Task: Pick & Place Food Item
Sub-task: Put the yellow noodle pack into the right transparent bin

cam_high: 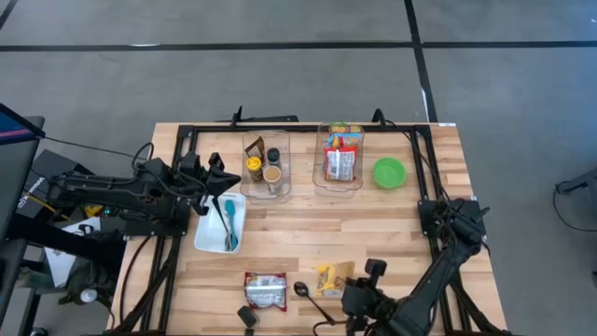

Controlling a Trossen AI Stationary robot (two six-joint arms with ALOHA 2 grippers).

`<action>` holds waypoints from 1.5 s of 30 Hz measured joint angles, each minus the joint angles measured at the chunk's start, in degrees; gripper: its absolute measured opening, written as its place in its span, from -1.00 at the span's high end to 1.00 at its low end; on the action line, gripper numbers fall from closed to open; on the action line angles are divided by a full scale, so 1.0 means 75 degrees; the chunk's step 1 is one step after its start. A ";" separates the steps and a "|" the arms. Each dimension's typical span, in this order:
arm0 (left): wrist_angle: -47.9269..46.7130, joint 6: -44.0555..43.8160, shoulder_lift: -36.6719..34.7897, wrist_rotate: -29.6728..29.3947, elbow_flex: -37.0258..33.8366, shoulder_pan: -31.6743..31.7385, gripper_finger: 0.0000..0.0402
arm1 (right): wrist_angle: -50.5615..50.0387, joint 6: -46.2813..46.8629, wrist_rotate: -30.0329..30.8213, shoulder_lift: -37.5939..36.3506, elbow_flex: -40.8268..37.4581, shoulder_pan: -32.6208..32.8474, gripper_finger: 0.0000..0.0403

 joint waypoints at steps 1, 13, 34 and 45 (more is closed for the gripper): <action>0.0000 0.0000 -0.0003 0.0000 0.0000 0.0001 0.98 | 0.0002 -0.0048 0.0174 0.0000 0.0065 -0.0019 1.00; 0.0003 0.0000 -0.0003 -0.0001 0.0000 -0.0001 0.98 | -0.0010 0.0035 0.0106 0.0000 0.0463 -0.0890 1.00; 0.0000 0.0000 0.0000 0.0002 0.0000 -0.0001 0.98 | -0.0042 -0.2985 -0.1019 -0.0117 0.0469 -0.3433 1.00; 0.0001 0.0000 -0.0003 -0.0001 0.0000 0.0002 0.98 | -0.0045 -0.3966 -0.0642 -0.1749 0.0473 -0.4675 1.00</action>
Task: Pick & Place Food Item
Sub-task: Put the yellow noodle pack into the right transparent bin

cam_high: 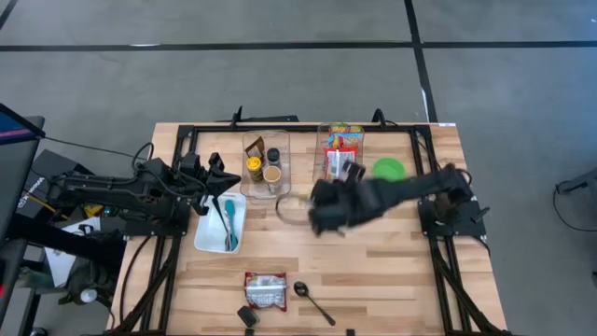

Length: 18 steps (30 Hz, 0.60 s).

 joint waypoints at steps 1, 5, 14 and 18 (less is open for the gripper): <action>0.0001 0.0000 0.0003 0.0001 0.0000 -0.0001 0.98 | -0.0001 -0.0099 -0.0002 -0.0149 -0.0001 -0.0196 1.00; -0.0001 0.0000 0.0003 0.0000 0.0000 -0.0001 0.98 | 0.0000 -0.0476 -0.0261 -0.0632 -0.0001 -0.1135 1.00; -0.0001 0.0000 0.0002 0.0002 0.0000 -0.0003 0.98 | 0.0004 -0.1364 -0.1935 -0.0949 -0.0179 -0.2863 1.00; -0.0001 0.0000 0.0000 0.0000 0.0000 0.0000 0.98 | 0.0034 -0.1722 -0.2242 -0.0947 -0.0541 -0.3113 1.00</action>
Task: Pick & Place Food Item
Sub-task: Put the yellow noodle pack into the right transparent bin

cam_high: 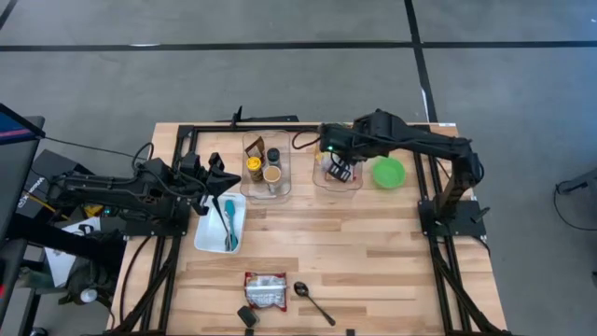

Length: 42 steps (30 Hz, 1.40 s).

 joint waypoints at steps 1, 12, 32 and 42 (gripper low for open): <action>0.0000 0.0000 0.0003 0.0003 0.0000 -0.0001 0.98 | 0.0037 -0.0134 -0.0103 0.0000 -0.0111 -0.0055 1.00; 0.0000 0.0000 0.0003 0.0000 0.0000 -0.0003 0.98 | 0.1664 -0.0939 -0.1730 0.0012 -0.1757 -0.0214 1.00; 0.0001 0.0000 0.0001 0.0003 0.0000 -0.0003 0.98 | 0.2270 -0.1031 -0.2517 -0.0128 -0.2903 -0.0916 1.00; 0.0001 0.0000 0.0000 0.0000 0.0001 -0.0002 0.98 | 0.2327 -0.1143 -0.2264 -0.0131 -0.3009 -0.1327 1.00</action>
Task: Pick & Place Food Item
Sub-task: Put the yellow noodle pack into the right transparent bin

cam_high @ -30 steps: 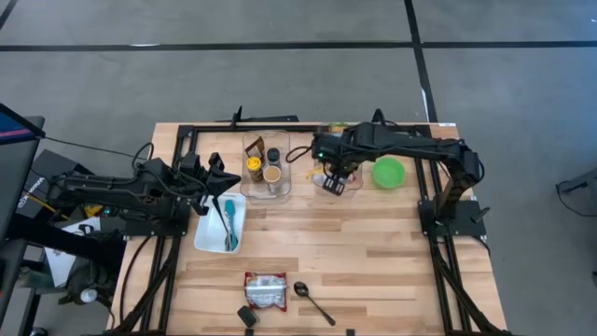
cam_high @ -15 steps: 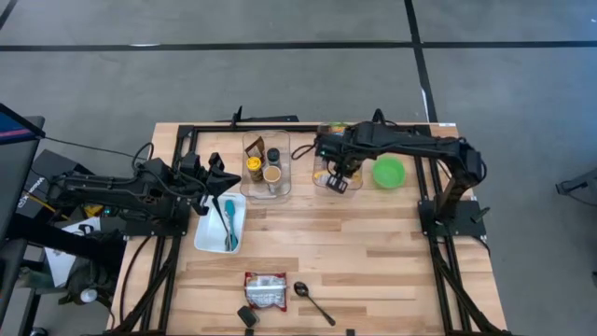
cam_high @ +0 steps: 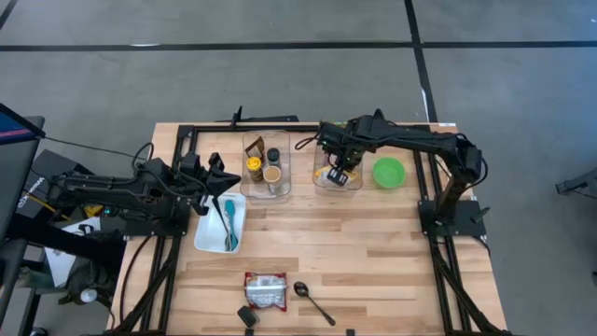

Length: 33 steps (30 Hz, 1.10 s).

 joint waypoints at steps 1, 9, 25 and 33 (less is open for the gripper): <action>-0.0001 0.0000 0.0001 0.0002 -0.0001 0.0000 0.98 | 0.0014 0.0003 0.0045 0.0000 0.0000 -0.0057 1.00; -0.0001 0.0000 0.0003 0.0003 -0.0001 -0.0001 0.98 | 0.0115 0.0013 0.0351 0.0000 0.0000 -0.0600 1.00; -0.0001 0.0000 0.0003 0.0000 -0.0001 -0.0001 0.98 | 0.0586 -0.0225 0.0025 0.0058 -0.0478 -0.0945 1.00; -0.0001 0.0000 0.0001 0.0001 -0.0001 -0.0001 0.98 | 0.0532 -0.0394 -0.0052 0.0175 -0.0481 -0.0989 1.00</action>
